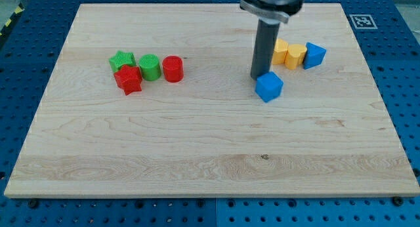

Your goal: Move the blue triangle into the blue cube

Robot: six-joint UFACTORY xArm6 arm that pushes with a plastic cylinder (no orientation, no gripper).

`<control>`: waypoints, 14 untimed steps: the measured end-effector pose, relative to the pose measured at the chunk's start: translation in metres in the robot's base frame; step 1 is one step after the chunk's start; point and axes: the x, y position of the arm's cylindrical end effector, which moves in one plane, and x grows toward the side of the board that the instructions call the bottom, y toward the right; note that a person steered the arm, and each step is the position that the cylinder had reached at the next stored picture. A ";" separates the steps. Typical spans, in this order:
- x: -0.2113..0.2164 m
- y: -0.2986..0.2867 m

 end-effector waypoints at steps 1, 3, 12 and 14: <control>0.042 0.032; 0.052 0.168; -0.039 0.107; -0.009 0.118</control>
